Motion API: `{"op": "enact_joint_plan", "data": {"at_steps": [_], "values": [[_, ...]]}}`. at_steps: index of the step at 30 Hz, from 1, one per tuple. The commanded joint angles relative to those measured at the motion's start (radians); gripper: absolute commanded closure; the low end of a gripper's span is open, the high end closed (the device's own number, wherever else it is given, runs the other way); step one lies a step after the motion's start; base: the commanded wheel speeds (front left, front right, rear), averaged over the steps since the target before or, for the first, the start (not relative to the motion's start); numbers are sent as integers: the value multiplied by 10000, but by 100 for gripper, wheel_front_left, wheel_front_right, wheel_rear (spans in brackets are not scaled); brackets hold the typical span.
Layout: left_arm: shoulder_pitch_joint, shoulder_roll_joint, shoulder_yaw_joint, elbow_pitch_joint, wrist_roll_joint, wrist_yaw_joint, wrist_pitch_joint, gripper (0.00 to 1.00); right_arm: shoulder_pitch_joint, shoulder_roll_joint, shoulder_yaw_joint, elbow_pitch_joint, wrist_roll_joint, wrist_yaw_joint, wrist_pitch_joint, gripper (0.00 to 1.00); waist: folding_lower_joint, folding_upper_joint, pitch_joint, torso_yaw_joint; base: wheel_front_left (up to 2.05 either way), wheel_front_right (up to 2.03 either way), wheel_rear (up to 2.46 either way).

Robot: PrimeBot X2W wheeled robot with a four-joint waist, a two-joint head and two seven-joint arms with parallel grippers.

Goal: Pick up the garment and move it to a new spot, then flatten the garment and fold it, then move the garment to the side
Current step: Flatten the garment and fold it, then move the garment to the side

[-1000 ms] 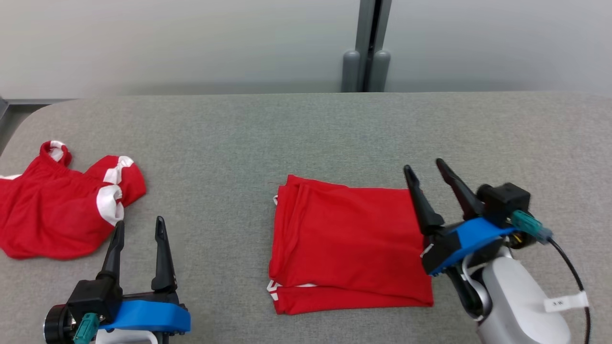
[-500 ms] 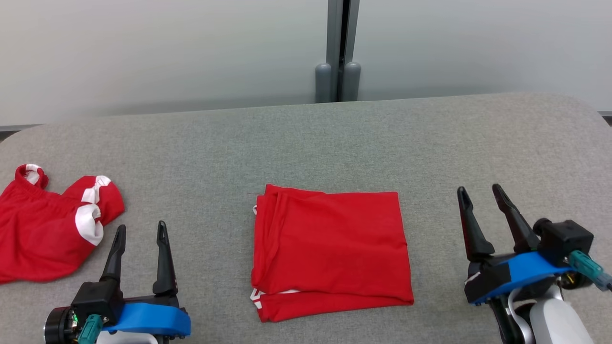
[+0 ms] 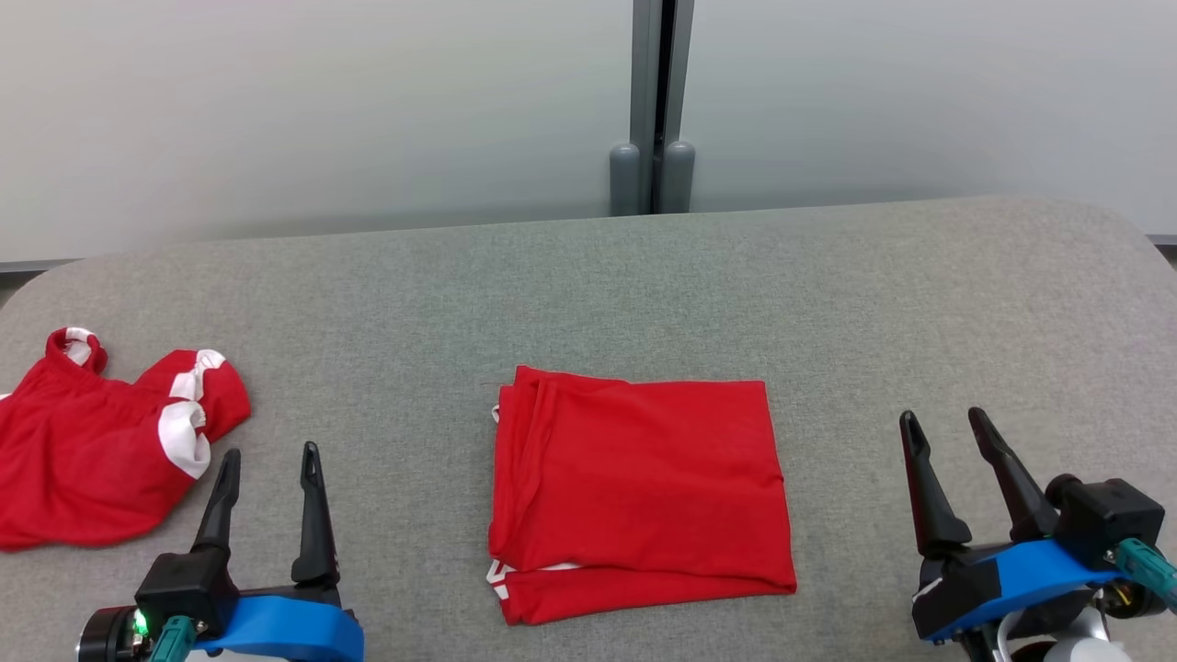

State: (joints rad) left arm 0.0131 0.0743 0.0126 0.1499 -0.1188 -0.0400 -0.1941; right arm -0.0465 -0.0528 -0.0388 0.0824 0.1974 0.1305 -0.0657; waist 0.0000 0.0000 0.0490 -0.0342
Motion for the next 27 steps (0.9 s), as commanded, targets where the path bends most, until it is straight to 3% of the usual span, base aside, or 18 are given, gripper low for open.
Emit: {"op": "enact_joint_plan", "data": {"at_steps": [1, 27], "values": [[127, 42, -70, -142, 13, 51, 87, 0, 211, 24, -22, -104, -107, 5, 45, 0, 0, 0, -14, 25, 0, 0, 0], [590, 172, -172, -578, -196, 313, 466, 0, 13, 26, 286, -43, -161, 5, 485, 0, 0, 0, -232, -33, 0, 0, 0]]}}
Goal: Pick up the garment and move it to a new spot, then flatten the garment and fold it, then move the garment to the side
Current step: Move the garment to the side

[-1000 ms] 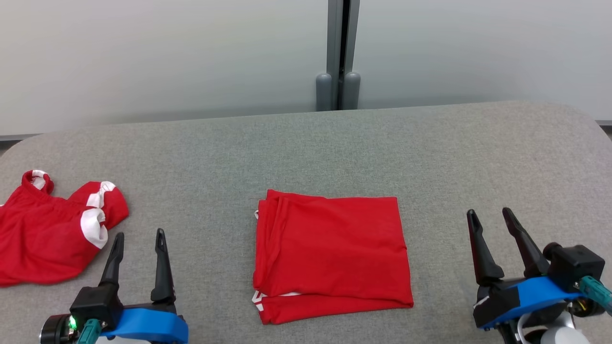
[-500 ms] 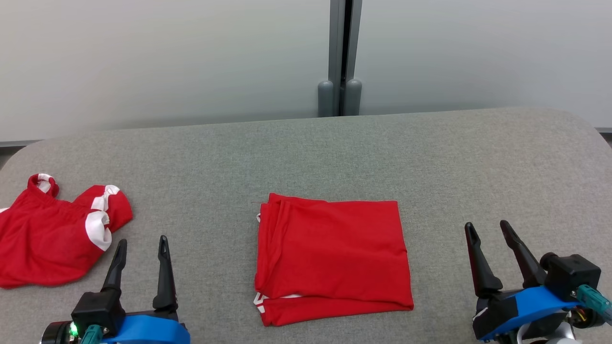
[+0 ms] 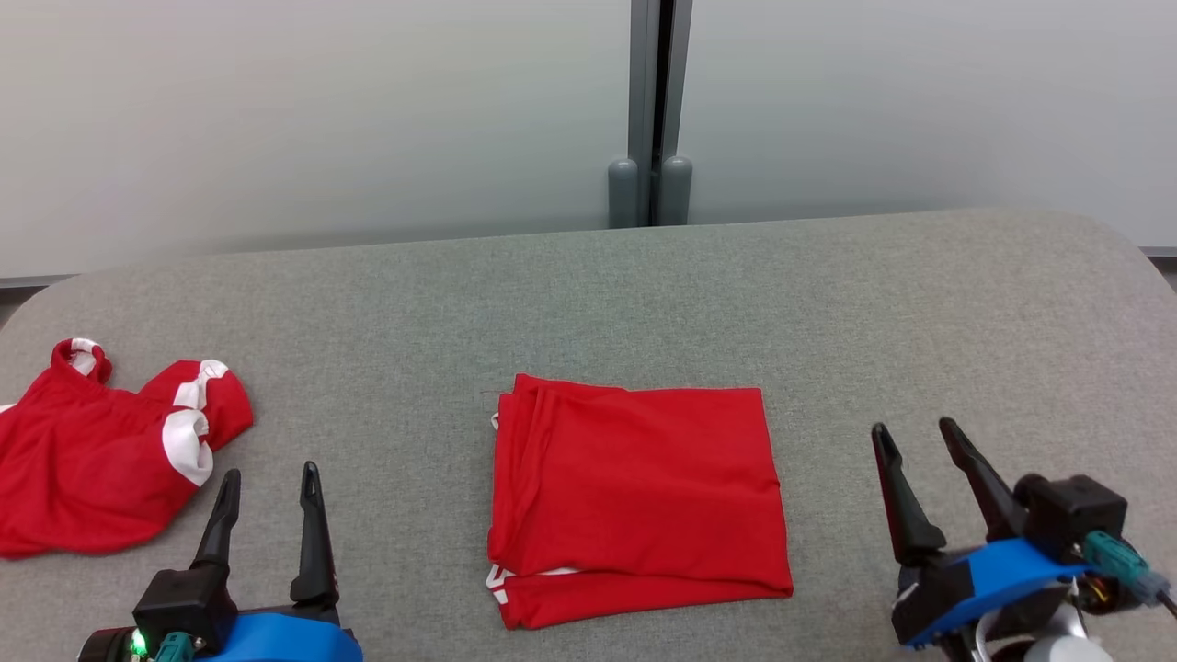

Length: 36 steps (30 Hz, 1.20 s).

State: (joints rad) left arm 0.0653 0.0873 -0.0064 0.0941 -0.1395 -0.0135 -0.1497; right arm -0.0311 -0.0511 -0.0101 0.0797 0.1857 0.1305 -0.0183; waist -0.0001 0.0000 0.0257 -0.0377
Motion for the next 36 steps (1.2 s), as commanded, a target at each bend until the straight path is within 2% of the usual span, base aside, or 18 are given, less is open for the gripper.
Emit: {"op": "enact_joint_plan", "data": {"at_steps": [1, 11, 16, 26, 36], "values": [[45, 52, 14, -18, 5, 53, 22, 0, -246, 9, 53, 0, -67, 5, 46, 0, 1, 0, 18, 4, 0, 0, 0], [-336, 82, -132, 30, -82, 59, -63, 0, -1781, 4, 657, 529, -288, 4, 422, 0, 1, 0, 381, 207, 0, 0, 0], [-526, 55, -214, 102, -112, 74, -119, 0, -2276, 5, 709, 1549, -168, 5, 587, 0, 1, 0, 649, 474, 0, 0, 0], [-984, 48, -361, 449, -212, 27, -358, 0, -2698, -1, 502, 3756, -403, 4, 45, 0, 1, 0, 1190, 1061, 0, 0, 0], [-1265, 93, -472, 705, -273, 62, -477, 0, -3133, -1, 677, 5719, -252, 4, -461, 0, 1, 0, 1457, 1243, 0, 0, 0]]}}
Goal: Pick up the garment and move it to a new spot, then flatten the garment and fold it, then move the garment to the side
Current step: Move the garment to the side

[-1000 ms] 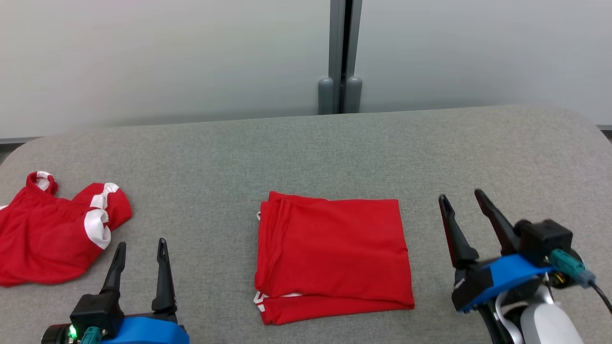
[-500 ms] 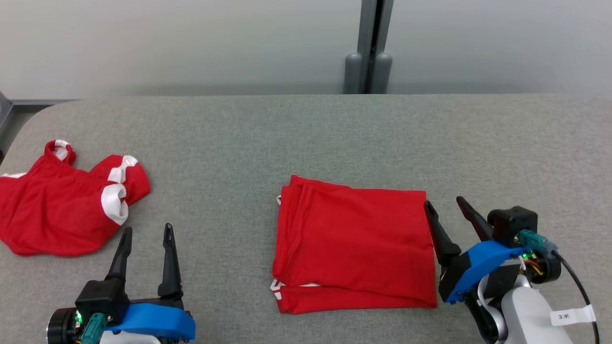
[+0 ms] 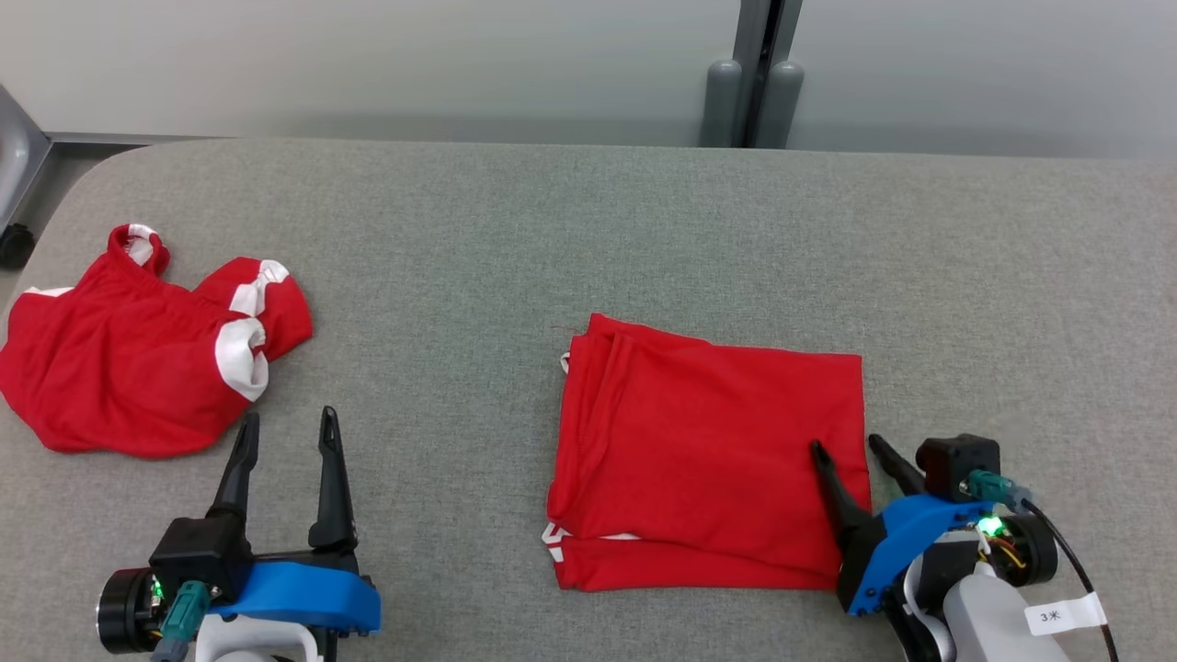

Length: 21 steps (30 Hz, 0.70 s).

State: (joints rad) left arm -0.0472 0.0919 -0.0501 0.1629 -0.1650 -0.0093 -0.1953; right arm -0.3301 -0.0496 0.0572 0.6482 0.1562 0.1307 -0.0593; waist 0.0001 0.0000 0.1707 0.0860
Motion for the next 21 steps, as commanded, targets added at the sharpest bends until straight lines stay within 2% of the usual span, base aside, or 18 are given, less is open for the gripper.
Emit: {"op": "enact_joint_plan", "data": {"at_steps": [1, 11, 12, 13, 21], "values": [[-176, 41, -58, 36, -18, 30, -30, 0, -187, -18, 60, 222, 54, 2, -88, 0, -1, 0, 21, 18, 0, 0, 0], [-300, 15, -157, 143, -107, 74, -111, 0, -411, 28, 1024, 1523, 767, 14, -388, 0, -1, 0, 116, 30, 0, 0, 0], [-322, 13, -167, 160, -120, 81, -113, 0, -463, 31, 1095, 1582, 862, 14, -434, 63, -1, 0, 128, 32, 0, 0, 0], [-344, 11, -177, 164, -129, 88, -106, 0, -547, 31, 1135, 1625, 939, 14, -507, 100, -1, 0, 141, 33, 0, 0, 0], [-481, -1, -164, 162, -243, 184, -222, 0, -1264, -259, 625, 1816, 349, -9, -1072, 100, -1, 0, 411, -146, 0, 0, 0]]}}
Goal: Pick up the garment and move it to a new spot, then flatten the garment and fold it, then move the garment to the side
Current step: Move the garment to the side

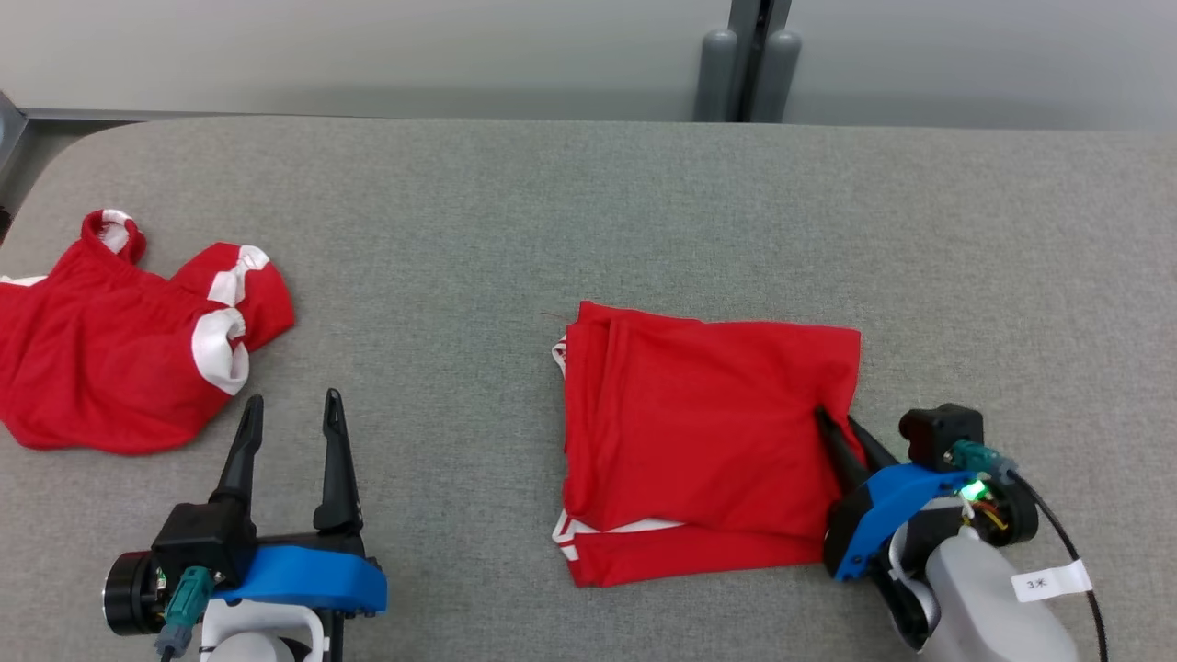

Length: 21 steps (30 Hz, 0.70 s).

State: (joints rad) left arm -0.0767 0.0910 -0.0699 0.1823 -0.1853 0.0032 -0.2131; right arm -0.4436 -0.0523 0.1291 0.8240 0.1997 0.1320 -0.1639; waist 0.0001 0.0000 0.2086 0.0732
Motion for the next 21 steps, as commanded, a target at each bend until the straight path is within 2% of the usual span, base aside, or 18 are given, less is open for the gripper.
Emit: {"op": "enact_joint_plan", "data": {"at_steps": [1, 9, 10, 15, 21], "values": [[-225, -3, 17, -60, -63, 66, -65, 0, -218, -353, -157, 15, -168, -23, -50, 100, -1, 0, 116, -79, 0, 0, 0], [-774, 84, -13, -201, -36, 59, -183, 0, -729, -1353, -506, -728, -303, -19, -70, 100, -1, 0, 864, -806, 0, 0, 0], [-960, 120, 27, -311, -50, 96, -215, 0, -804, -1681, -669, -1056, -239, -18, -31, 100, -1, 0, 1133, -1082, 0, 0, 0], [-1443, 277, 67, -605, 29, 120, -256, 0, -764, -2335, -1218, -1920, -38, -13, 68, 100, -1, 0, 1755, -1718, 0, 0, 0], [-1822, 491, 109, -820, 86, 150, -210, 0, -632, -2570, -1617, -2716, 87, -13, 202, 100, -1, 0, 2188, -2145, 0, 0, 0]]}}
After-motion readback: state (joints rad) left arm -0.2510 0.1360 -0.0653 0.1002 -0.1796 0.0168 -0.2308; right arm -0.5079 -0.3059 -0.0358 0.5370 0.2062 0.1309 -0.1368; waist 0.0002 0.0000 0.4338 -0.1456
